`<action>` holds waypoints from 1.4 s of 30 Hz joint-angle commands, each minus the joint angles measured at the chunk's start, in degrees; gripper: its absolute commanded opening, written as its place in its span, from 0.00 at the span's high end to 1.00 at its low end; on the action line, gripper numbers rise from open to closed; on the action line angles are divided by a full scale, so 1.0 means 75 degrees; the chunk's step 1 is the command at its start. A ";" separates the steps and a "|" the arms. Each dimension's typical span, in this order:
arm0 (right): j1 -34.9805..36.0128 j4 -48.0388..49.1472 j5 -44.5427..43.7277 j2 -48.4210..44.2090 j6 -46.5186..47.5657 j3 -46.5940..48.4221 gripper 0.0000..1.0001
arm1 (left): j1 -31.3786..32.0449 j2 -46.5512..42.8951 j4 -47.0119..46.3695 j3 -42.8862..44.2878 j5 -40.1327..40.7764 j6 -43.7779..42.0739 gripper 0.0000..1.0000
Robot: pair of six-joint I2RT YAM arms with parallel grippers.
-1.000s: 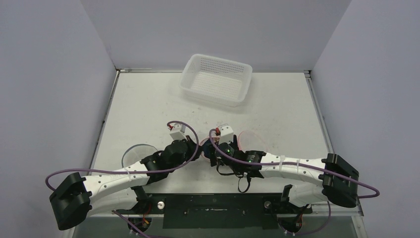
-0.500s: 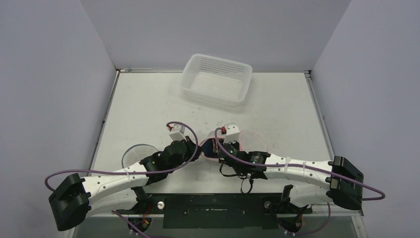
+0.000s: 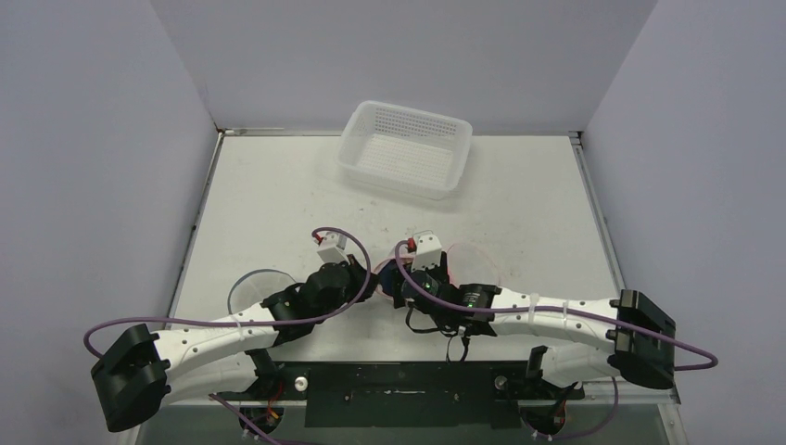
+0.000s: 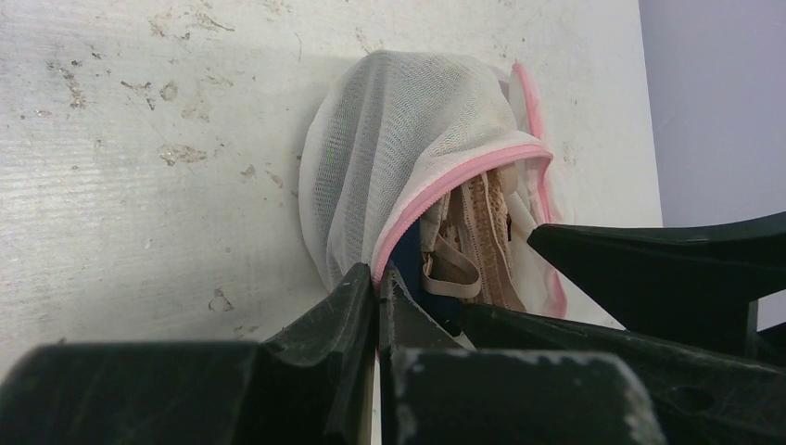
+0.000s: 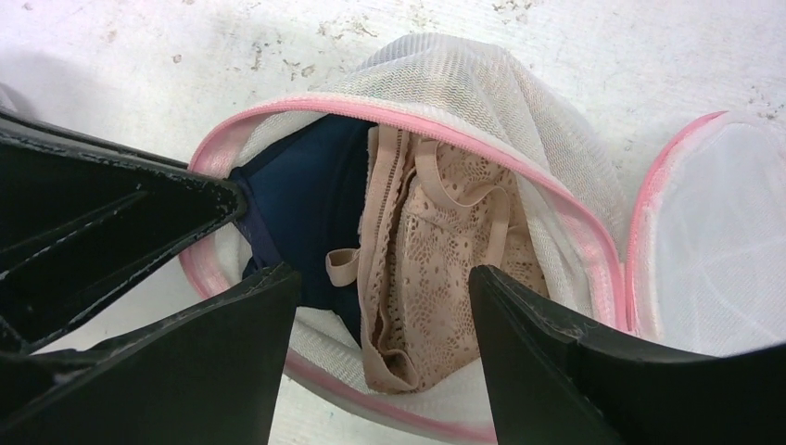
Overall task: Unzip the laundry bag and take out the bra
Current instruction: Pick up the bra from the laundry bag.
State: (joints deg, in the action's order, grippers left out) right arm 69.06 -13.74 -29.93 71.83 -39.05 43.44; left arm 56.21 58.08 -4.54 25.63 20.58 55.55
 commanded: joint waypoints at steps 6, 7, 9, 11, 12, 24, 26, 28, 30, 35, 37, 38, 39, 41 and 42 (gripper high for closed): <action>0.0030 -0.0058 -0.0901 0.0756 -0.0140 0.0520 0.33 | 0.0053 -0.0177 -0.0309 -0.0019 -0.0151 0.0127 1.00; 0.0021 -0.0097 -0.0960 0.0902 -0.0169 0.0568 0.33 | 0.0053 -0.0182 -0.0309 -0.0019 -0.0159 0.0128 1.00; 0.0017 -0.0063 -0.1059 0.1063 -0.0197 0.0594 0.33 | 0.0046 -0.0193 -0.0318 -0.0019 -0.0183 0.0140 1.00; -0.0017 0.0004 -0.1118 0.1162 -0.0207 0.0586 0.34 | 0.0062 -0.0213 -0.0321 -0.0019 -0.0192 0.0140 1.00; -0.0028 0.0039 -0.1134 0.1187 -0.0208 0.0574 0.36 | 0.0063 -0.0226 -0.0321 -0.0024 -0.0194 0.0146 1.00; -0.0093 -0.0263 -0.1285 0.0680 -0.0401 0.0249 0.76 | 0.0065 -0.0351 -0.0251 -0.0171 -0.0108 0.0189 1.00; -0.0090 -0.0266 -0.1191 0.0445 -0.0397 0.0153 0.84 | 0.0059 -0.0350 -0.0246 -0.0157 -0.0087 0.0199 1.00; -0.0090 -0.0240 -0.1036 0.0233 -0.0353 0.0027 0.90 | 0.0056 -0.0343 -0.0229 -0.0131 -0.0072 0.0188 1.00; -0.0090 -0.0193 -0.0874 0.0018 -0.0277 -0.0086 0.94 | 0.0064 -0.0339 -0.0221 -0.0107 -0.0052 0.0187 1.00; -0.0107 0.0036 -0.0256 -0.0436 0.0442 -0.0251 0.95 | 0.0063 -0.0299 -0.0188 -0.0037 -0.0048 0.0187 1.00; -0.0134 0.0176 0.0061 -0.0638 0.0679 -0.0349 0.95 | 0.0052 -0.0258 -0.0181 0.0001 -0.0059 0.0187 1.00; -0.0157 0.0314 0.0350 -0.0751 0.0838 -0.0398 0.95 | 0.0062 -0.0236 -0.0180 0.0024 -0.0060 0.0189 1.00; -0.0160 0.0385 0.0444 -0.0867 0.0915 -0.0455 0.95 | 0.0058 -0.0222 -0.0183 0.0042 -0.0067 0.0187 1.00; -0.0213 0.0685 0.1002 -0.1163 0.1192 -0.0634 0.95 | 0.0053 -0.0182 -0.0210 0.0084 -0.0082 0.0178 1.00; -0.0218 0.0820 0.1157 -0.1344 0.1245 -0.0726 0.95 | 0.0053 -0.0167 -0.0205 0.0106 -0.0081 0.0176 1.00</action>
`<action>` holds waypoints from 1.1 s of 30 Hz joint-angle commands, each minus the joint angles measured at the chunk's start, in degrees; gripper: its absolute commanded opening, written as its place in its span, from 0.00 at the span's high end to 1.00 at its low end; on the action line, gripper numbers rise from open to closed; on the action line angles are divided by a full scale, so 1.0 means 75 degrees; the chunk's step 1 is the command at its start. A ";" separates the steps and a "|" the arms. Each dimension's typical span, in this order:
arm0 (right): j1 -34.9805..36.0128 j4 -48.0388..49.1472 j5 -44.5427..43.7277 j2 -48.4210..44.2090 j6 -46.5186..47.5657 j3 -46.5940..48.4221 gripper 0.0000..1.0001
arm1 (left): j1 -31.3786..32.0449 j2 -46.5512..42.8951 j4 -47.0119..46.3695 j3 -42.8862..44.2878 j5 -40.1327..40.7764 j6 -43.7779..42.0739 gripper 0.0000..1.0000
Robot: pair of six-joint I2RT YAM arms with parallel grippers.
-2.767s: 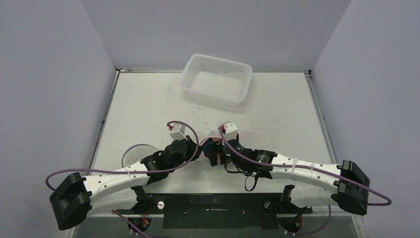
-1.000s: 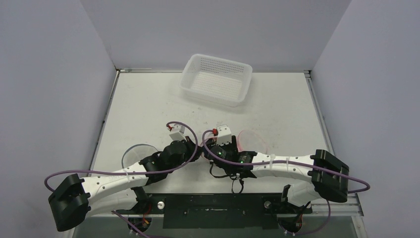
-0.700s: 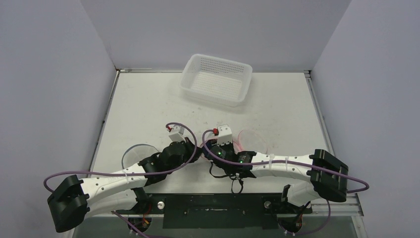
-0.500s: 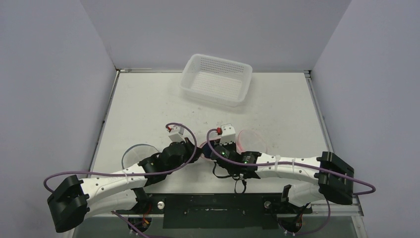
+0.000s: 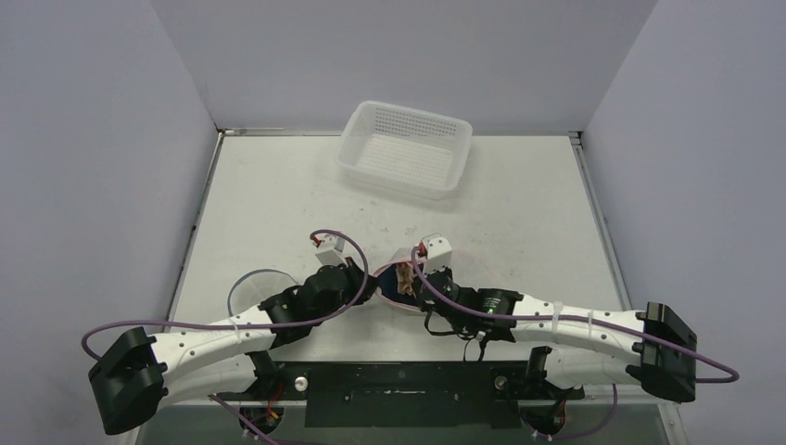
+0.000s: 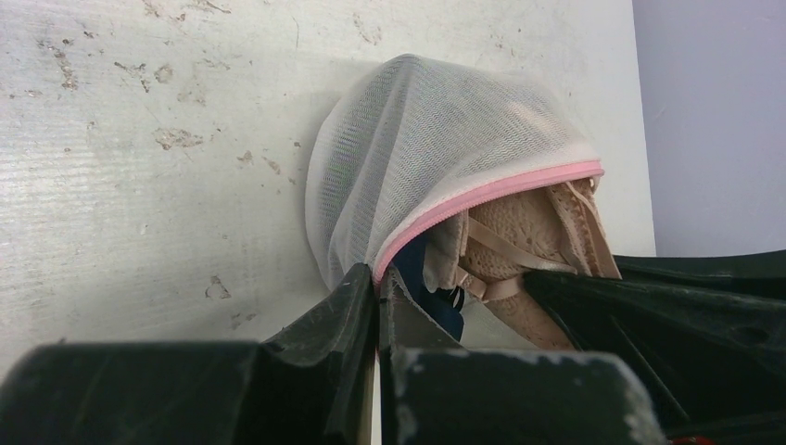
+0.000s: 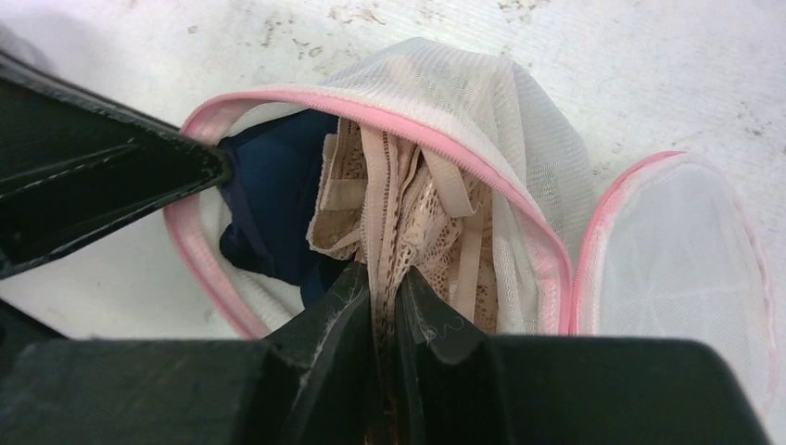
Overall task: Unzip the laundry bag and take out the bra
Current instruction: Pick up the bra from the laundry bag.
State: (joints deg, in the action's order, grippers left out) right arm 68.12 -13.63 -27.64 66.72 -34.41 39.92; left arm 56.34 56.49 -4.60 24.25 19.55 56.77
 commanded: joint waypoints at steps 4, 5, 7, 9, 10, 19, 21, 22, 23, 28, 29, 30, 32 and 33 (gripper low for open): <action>-0.0150 0.1255 0.1702 -0.1213 0.0945 -0.0526 0.95 | 0.0024 0.0182 -0.0165 0.0394 0.0087 -0.0028 1.00; -0.0161 0.1313 0.1955 -0.1270 0.1057 -0.0531 0.95 | 0.0018 0.0206 -0.0161 0.0415 0.0085 -0.0031 1.00; -0.0164 0.1332 0.2279 -0.1352 0.1243 -0.0507 0.95 | 0.0024 0.0244 -0.0165 0.0443 0.0097 -0.0024 1.00; -0.0176 0.1320 0.2616 -0.1412 0.1462 -0.0470 0.95 | 0.0012 0.0277 -0.0164 0.0494 0.0109 -0.0032 1.00; -0.0182 0.1295 0.2730 -0.1434 0.1543 -0.0446 0.95 | -0.0006 0.0273 -0.0150 0.0512 0.0112 -0.0034 1.00; -0.0551 0.1251 0.4549 -0.1870 0.2143 -0.0156 0.95 | -0.0093 0.0314 -0.0063 0.0696 0.0167 0.0042 1.00; -0.0766 0.1280 0.5024 -0.2061 0.2149 -0.0075 0.95 | -0.0116 0.0339 -0.0049 0.0726 0.0180 0.0046 1.00; -0.0920 0.1265 0.5215 -0.2145 0.2149 0.0001 0.95 | -0.0126 0.0353 -0.0051 0.0727 0.0181 0.0047 1.00; -0.1022 0.1225 0.5394 -0.2206 0.2170 0.0078 0.95 | -0.0139 0.0365 -0.0035 0.0728 0.0170 0.0058 1.00; -0.1195 0.0646 0.5687 -0.2380 0.2501 0.0762 0.95 | -0.0180 0.0353 0.0012 0.0706 0.0168 0.0125 1.00; -0.1201 0.0487 0.5683 -0.2383 0.2595 0.0956 0.95 | -0.0179 0.0328 0.0024 0.0696 0.0173 0.0154 1.00; -0.1201 0.0341 0.5653 -0.2386 0.2677 0.1126 0.95 | -0.0182 0.0305 0.0034 0.0693 0.0178 0.0159 1.00; -0.1207 0.0079 0.5536 -0.2402 0.2886 0.1523 0.95 | -0.0192 0.0265 0.0060 0.0676 0.0203 0.0181 0.99; -0.1213 -0.0057 0.5438 -0.2406 0.2986 0.1723 0.95 | -0.0188 0.0243 0.0081 0.0680 0.0204 0.0196 0.98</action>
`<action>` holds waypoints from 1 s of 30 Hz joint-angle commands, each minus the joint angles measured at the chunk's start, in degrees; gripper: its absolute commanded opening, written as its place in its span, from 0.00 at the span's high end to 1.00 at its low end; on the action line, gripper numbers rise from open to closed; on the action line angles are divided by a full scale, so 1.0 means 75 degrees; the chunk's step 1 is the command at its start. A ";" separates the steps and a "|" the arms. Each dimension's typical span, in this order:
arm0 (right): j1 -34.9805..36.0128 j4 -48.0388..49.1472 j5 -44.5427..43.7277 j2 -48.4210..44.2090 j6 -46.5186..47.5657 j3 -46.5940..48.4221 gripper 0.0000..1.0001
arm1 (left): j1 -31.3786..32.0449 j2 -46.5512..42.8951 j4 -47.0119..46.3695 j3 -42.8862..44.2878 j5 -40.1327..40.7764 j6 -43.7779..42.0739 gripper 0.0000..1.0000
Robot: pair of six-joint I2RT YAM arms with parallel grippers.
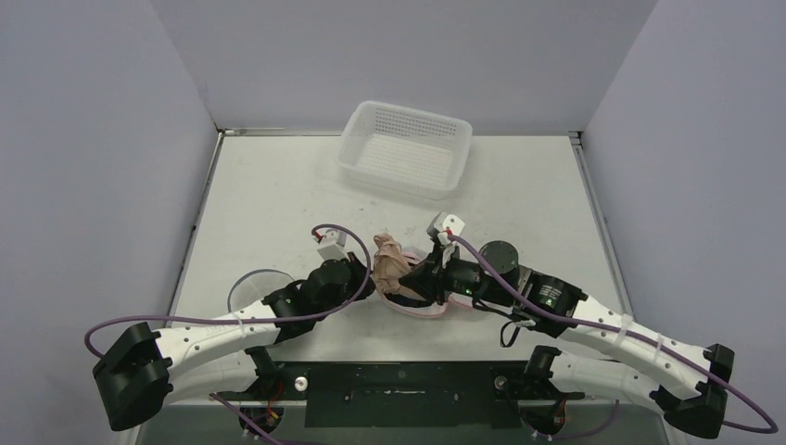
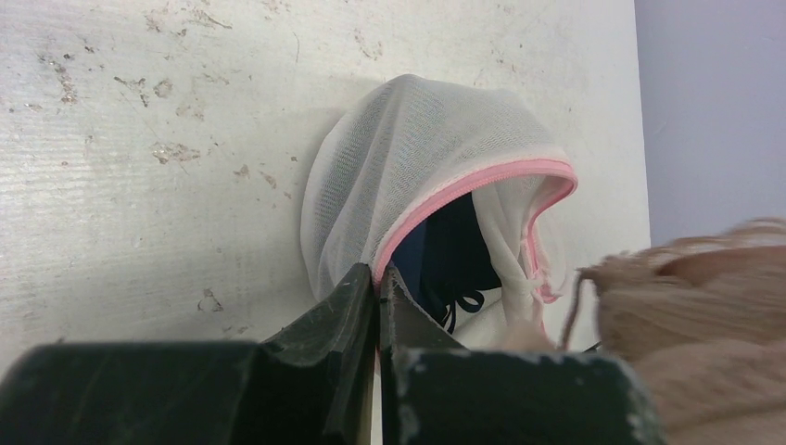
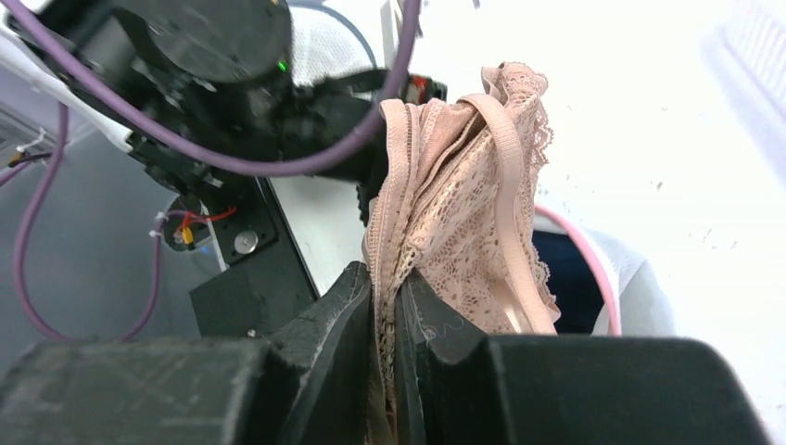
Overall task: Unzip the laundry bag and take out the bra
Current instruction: Pick up the bra from the laundry bag.
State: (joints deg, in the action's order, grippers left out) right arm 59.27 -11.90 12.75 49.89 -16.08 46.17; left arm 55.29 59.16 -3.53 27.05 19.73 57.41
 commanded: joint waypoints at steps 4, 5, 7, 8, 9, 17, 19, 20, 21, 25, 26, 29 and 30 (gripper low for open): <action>-0.0047 -0.0725 -0.0345 -0.0088 0.0977 0.1677 0.95 | -0.0050 -0.0173 -0.0025 0.0308 0.0166 0.0144 0.94; -0.0050 -0.0809 -0.0471 -0.0044 0.1088 0.1845 0.95 | -0.0048 -0.0185 -0.0002 0.0308 0.0167 0.0154 0.92; -0.0050 -0.0942 -0.0655 0.0067 0.1295 0.2232 0.95 | -0.0059 -0.0215 0.0061 0.0297 0.0171 0.0190 0.87; -0.0050 -0.1011 -0.0776 0.0125 0.1402 0.2399 0.95 | -0.0058 -0.0230 0.0078 0.0296 0.0165 0.0212 0.84; -0.0056 -0.1044 -0.0965 0.0195 0.1497 0.2577 0.95 | -0.0056 -0.0259 0.0114 0.0286 0.0167 0.0228 0.81; -0.0111 -0.0357 -0.5127 0.0863 0.1787 0.3268 0.95 | -0.0055 -0.0652 0.0450 0.0289 0.0206 0.0384 0.62; -0.0168 0.0000 -0.6084 0.1168 0.1851 0.3325 0.95 | -0.0058 -0.0825 0.0718 0.0343 0.0217 0.0385 0.55; -0.0229 0.0190 -0.6540 0.1335 0.1891 0.3355 0.95 | -0.0059 -0.0902 0.0843 0.0379 0.0223 0.0395 0.52; -0.0331 0.0438 -0.6854 0.1574 0.1990 0.3369 0.95 | -0.0059 -0.0978 0.0951 0.0429 0.0229 0.0396 0.48; -0.1341 0.1400 -0.7429 0.2387 0.1835 0.3526 0.95 | -0.0097 -0.1352 0.1384 0.0622 0.0306 0.0401 0.29; -0.1665 0.1511 -0.7313 0.2589 0.1654 0.3547 0.95 | -0.0096 -0.1445 0.1465 0.0669 0.0328 0.0391 0.24; -0.2419 0.2322 -0.6846 0.3219 0.1240 0.3561 0.95 | -0.0143 -0.1694 0.1768 0.0851 0.0370 0.0226 0.10; -0.2616 0.2511 -0.6664 0.3449 0.1156 0.3613 0.95 | -0.0149 -0.1770 0.1841 0.0909 0.0352 0.0098 0.07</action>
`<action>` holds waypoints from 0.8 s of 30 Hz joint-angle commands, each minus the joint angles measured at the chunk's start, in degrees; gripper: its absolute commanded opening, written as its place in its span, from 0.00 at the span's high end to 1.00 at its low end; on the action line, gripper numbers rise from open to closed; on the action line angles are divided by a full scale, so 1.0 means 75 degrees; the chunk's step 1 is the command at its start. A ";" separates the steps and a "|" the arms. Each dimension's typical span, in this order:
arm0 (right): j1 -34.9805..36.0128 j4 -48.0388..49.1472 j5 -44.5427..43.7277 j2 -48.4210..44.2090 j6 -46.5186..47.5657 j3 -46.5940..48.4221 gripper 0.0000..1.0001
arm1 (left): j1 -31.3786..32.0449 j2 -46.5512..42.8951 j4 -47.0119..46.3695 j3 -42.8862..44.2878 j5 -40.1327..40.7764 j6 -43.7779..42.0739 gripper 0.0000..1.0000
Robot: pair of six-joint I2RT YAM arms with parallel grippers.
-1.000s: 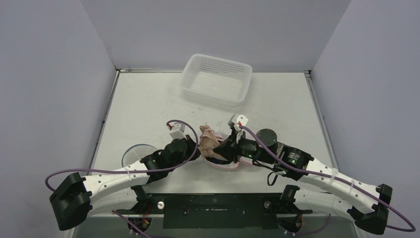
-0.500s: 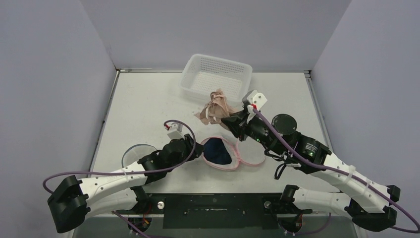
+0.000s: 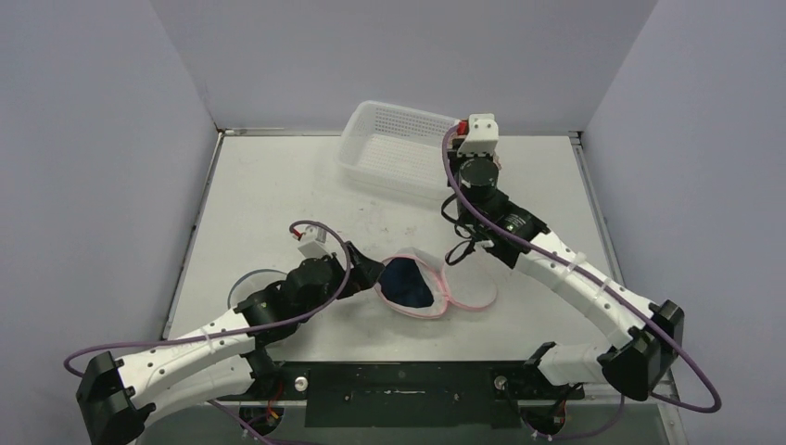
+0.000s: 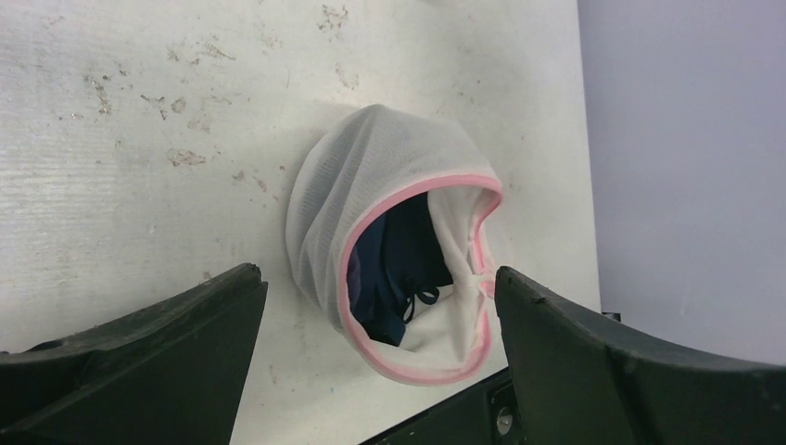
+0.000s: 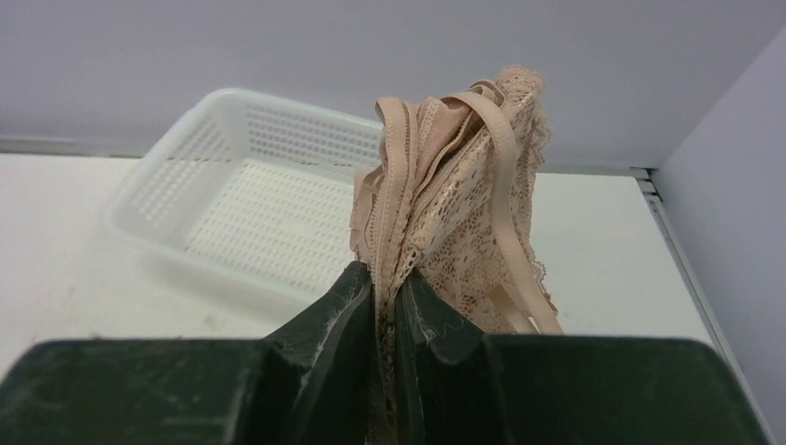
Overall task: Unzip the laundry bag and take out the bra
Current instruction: Pick up the bra from the laundry bag, then place the bra in the bin.
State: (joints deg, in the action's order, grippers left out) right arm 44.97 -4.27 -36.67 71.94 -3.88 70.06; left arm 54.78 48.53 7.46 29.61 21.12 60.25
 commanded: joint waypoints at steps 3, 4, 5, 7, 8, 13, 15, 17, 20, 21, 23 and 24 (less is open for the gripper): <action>-0.1159 0.1889 0.0421 0.1247 -0.0649 0.0719 0.95 | -0.0141 -0.0558 0.0705 0.0760 0.0143 -0.0559 0.04; -0.1277 0.2044 0.0596 0.1476 -0.0616 0.0797 0.95 | -0.0162 -0.0636 0.0802 0.0784 0.0152 -0.0621 0.04; -0.1412 0.2147 0.0798 0.1711 -0.0590 0.0913 0.95 | -0.0179 -0.0723 0.0894 0.0775 0.0181 -0.0661 0.04; -0.1649 0.2326 0.1061 0.2169 -0.0514 0.1131 0.95 | -0.0216 -0.0951 0.1044 0.0725 0.0279 -0.0673 0.04; -0.1769 0.2377 0.1270 0.2387 -0.0514 0.1266 0.95 | -0.0238 -0.1069 0.1058 0.0668 0.0323 -0.0668 0.04; -0.2132 0.2880 0.2095 0.3501 -0.0196 0.1751 0.95 | -0.0304 -0.1691 0.0810 0.0283 0.0460 -0.0480 0.04; -0.2183 0.2939 0.2262 0.3970 0.0004 0.2053 0.95 | -0.0336 -0.1796 0.0694 0.0196 0.0465 -0.0480 0.04; -0.2260 0.3042 0.2543 0.4386 0.0117 0.2279 0.95 | -0.0364 -0.1828 0.0639 0.0172 0.0428 -0.0533 0.04; -0.2268 0.3523 0.2932 0.4861 0.0301 0.2353 0.95 | -0.0415 -0.1857 0.0487 0.0087 0.0344 -0.0719 0.04; -0.2256 0.3752 0.3063 0.4998 0.0370 0.2362 0.95 | -0.0427 -0.1876 0.0434 0.0039 0.0302 -0.0750 0.04; -0.2203 0.3861 0.3174 0.5341 0.0551 0.2527 0.95 | -0.0466 -0.1927 0.0351 -0.0045 0.0184 -0.0824 0.04; -0.2185 0.3861 0.3183 0.5509 0.0735 0.2618 0.95 | -0.0473 -0.1954 0.0286 -0.0080 0.0115 -0.0909 0.04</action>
State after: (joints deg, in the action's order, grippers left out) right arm 27.83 17.39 -16.88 110.74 -2.46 85.30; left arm 51.86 34.85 13.19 29.74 23.46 56.03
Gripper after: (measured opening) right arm 0.127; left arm 0.963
